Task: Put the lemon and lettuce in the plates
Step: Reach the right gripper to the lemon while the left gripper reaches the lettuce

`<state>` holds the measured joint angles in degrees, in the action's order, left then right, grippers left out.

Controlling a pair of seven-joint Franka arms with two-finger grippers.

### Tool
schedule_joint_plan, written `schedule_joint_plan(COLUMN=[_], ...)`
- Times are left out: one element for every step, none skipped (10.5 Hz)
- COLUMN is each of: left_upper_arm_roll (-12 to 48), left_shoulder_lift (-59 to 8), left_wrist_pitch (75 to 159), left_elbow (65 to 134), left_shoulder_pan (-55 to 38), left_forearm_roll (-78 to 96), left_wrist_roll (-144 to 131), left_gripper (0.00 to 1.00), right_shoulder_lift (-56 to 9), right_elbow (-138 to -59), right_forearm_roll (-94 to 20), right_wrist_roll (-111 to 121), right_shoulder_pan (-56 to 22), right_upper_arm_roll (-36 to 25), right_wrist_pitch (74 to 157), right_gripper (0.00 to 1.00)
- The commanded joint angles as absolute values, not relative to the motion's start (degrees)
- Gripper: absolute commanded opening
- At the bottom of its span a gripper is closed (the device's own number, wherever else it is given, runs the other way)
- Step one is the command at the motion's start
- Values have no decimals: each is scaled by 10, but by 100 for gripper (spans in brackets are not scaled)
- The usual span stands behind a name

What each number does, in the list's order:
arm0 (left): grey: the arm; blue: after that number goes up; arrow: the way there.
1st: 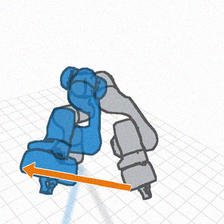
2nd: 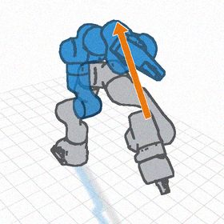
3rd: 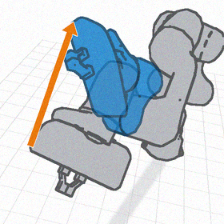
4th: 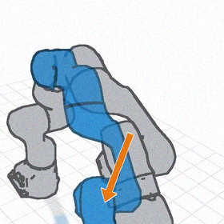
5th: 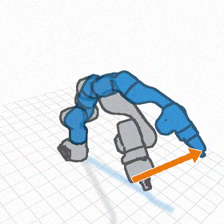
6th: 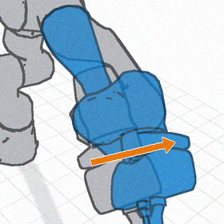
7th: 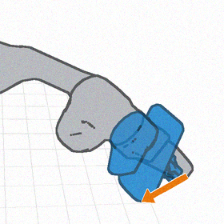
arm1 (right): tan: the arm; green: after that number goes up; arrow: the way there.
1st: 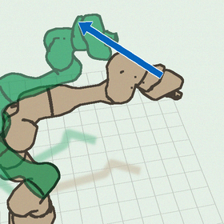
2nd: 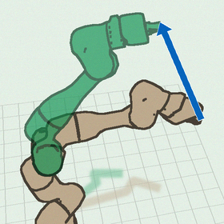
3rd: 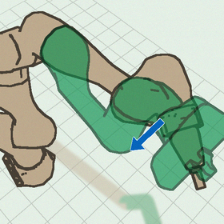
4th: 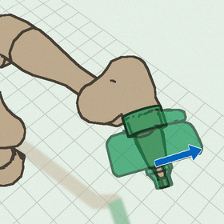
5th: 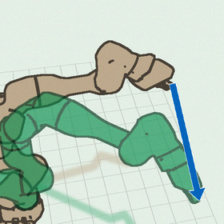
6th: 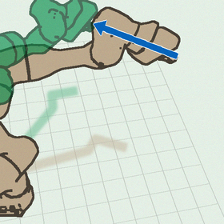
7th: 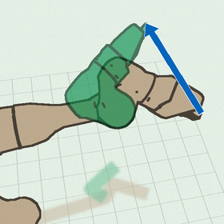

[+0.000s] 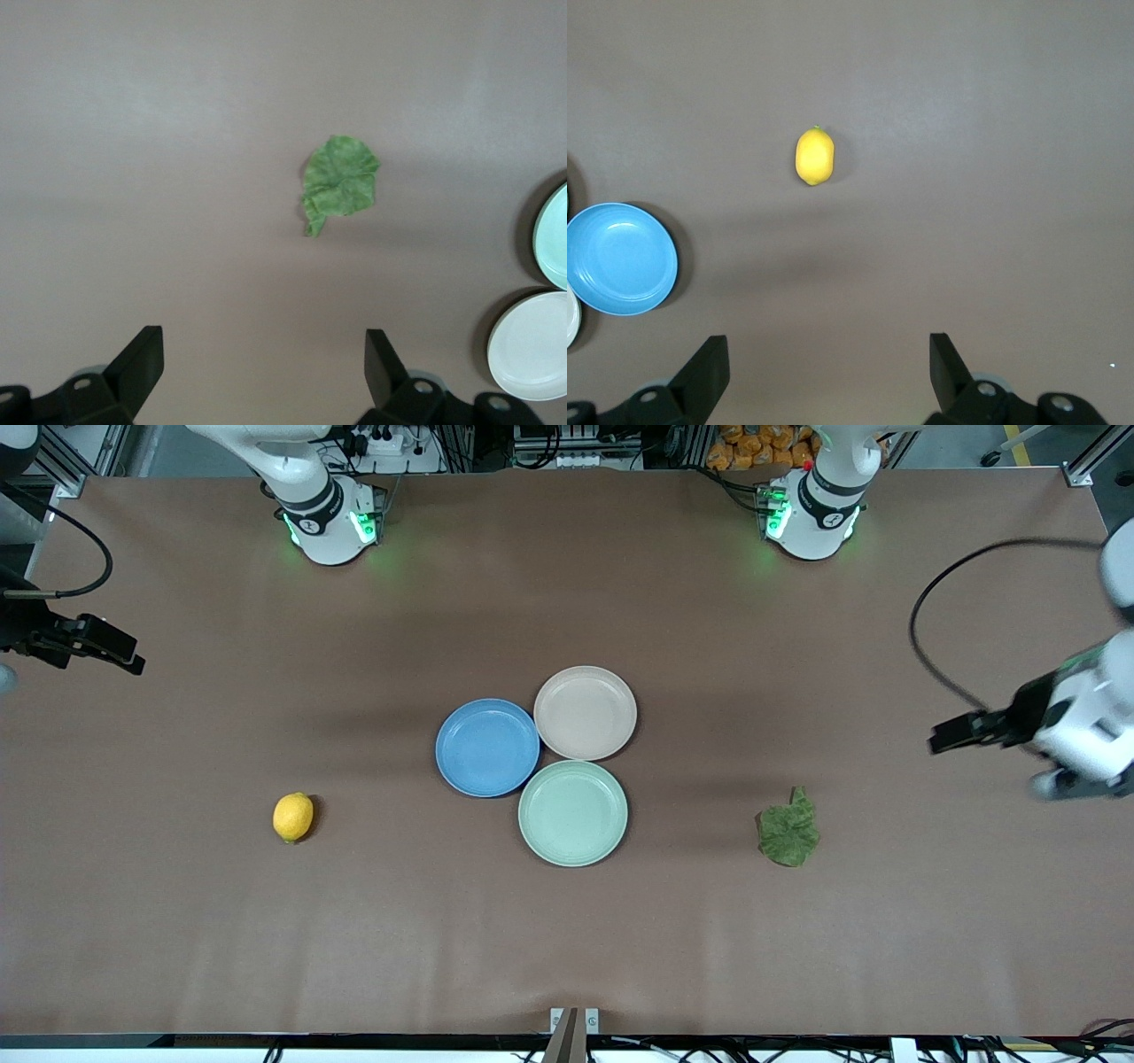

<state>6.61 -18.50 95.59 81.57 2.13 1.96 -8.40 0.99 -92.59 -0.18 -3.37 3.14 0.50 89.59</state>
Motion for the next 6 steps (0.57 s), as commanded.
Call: schedule_joint_plan(left_upper_arm_roll=[79, 82, 82, 82, 81, 82], left_shoulder_lift=[-253, -271, -291, -321, -359, -379], left_wrist_pitch=[995, 1007, 1025, 1061, 1111, 1137], left_elbow=[806, 808, 809, 815, 825, 833], left_shoulder_pan=[14, 11, 1, -4, -3, -4], left_forearm_roll=[26, 27, 26, 25, 20, 20], left_wrist_roll=[-69, -69, -69, -69, -69, -69], left_gripper=[100, 100, 100, 100, 100, 100], right_shoulder_lift=[11, 10, 4, -1, -4, -11], right_elbow=[-927, -928, -929, -936, -951, -967], right_forearm_roll=[-8, -8, -8, -8, -8, -8], right_wrist_roll=[-26, -26, -26, -26, -26, -26], right_shoulder_pan=[38, 35, 33, 28, 26, 26], right_upper_arm_roll=[14, 13, 14, 14, 14, 14], right_wrist_pitch=[888, 890, 892, 895, 910, 930], right_gripper=[100, 100, 100, 100, 100, 100])
